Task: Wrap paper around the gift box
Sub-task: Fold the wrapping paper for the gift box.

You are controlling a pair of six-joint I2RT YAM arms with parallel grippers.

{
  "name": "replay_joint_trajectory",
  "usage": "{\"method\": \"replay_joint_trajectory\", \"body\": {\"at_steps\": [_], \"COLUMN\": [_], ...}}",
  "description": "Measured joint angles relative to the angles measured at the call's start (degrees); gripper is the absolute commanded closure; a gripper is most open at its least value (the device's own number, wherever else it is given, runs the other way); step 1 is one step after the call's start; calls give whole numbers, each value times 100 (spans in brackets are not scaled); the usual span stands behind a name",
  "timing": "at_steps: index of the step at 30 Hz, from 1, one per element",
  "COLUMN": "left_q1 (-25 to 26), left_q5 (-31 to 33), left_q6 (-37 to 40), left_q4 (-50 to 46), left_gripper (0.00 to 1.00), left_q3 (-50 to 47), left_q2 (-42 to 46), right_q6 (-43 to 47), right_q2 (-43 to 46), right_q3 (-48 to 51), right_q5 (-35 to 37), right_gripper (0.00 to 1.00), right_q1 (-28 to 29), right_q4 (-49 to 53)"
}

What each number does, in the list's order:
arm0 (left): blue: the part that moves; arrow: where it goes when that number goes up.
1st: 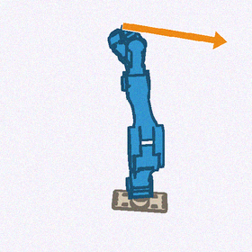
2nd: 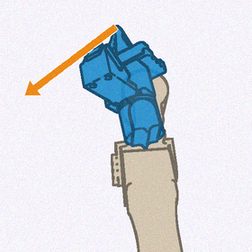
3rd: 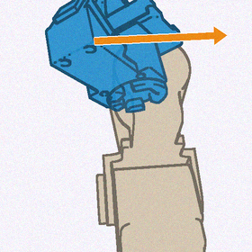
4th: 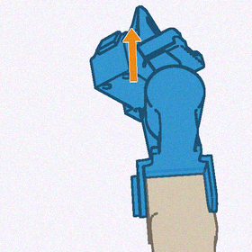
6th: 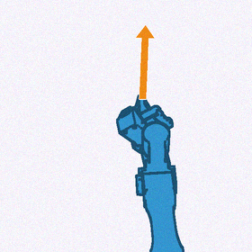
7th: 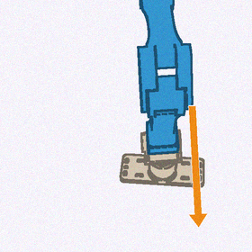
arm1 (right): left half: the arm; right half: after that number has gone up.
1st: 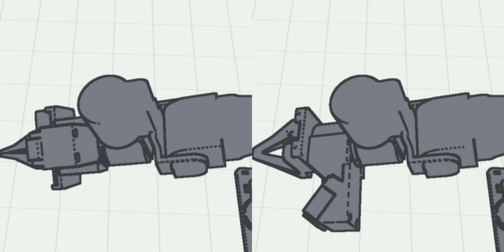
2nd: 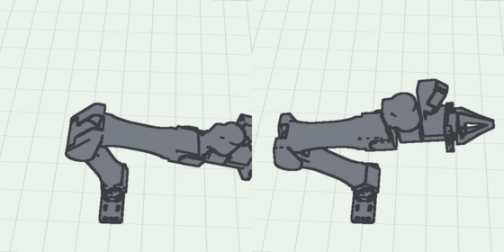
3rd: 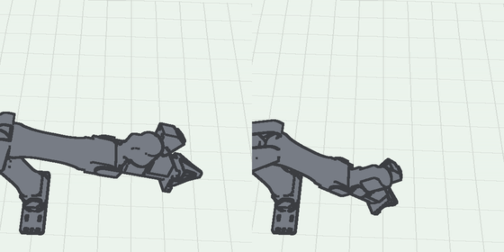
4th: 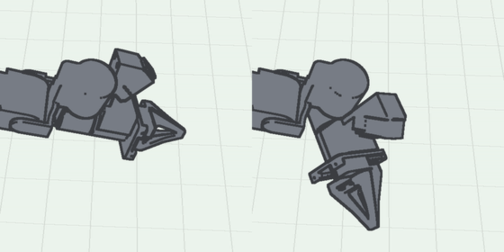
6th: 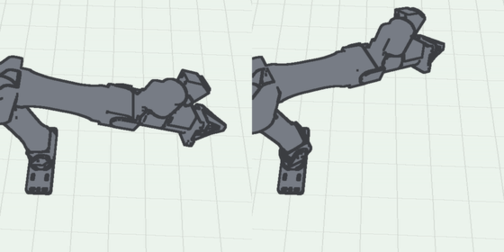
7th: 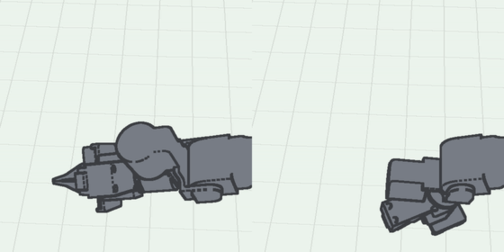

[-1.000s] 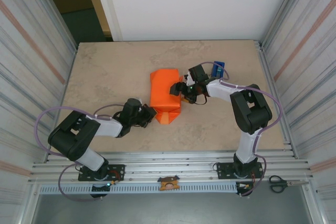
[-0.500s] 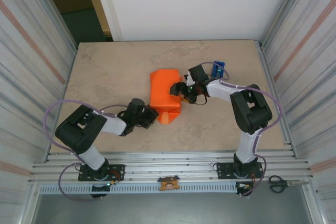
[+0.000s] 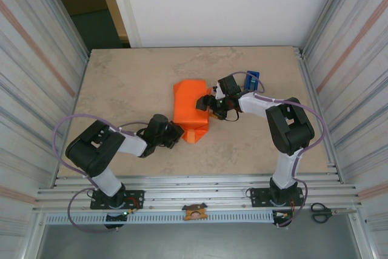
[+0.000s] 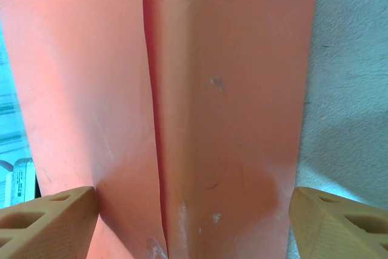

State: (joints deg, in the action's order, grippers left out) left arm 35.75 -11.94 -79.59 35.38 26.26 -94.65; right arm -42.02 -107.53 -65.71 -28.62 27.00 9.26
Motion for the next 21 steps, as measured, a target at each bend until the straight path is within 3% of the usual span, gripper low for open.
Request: {"method": "replay_joint_trajectory", "body": {"at_steps": [21], "left_q1": [114], "left_q5": [2], "left_q6": [-24], "left_q4": [-254], "left_gripper": [100], "left_q3": [177], "left_q2": [-52], "right_q6": [-2], "right_q2": [9], "right_q3": [39], "right_q5": [13], "right_gripper": [19], "right_q1": [0], "right_q4": [-63]}}
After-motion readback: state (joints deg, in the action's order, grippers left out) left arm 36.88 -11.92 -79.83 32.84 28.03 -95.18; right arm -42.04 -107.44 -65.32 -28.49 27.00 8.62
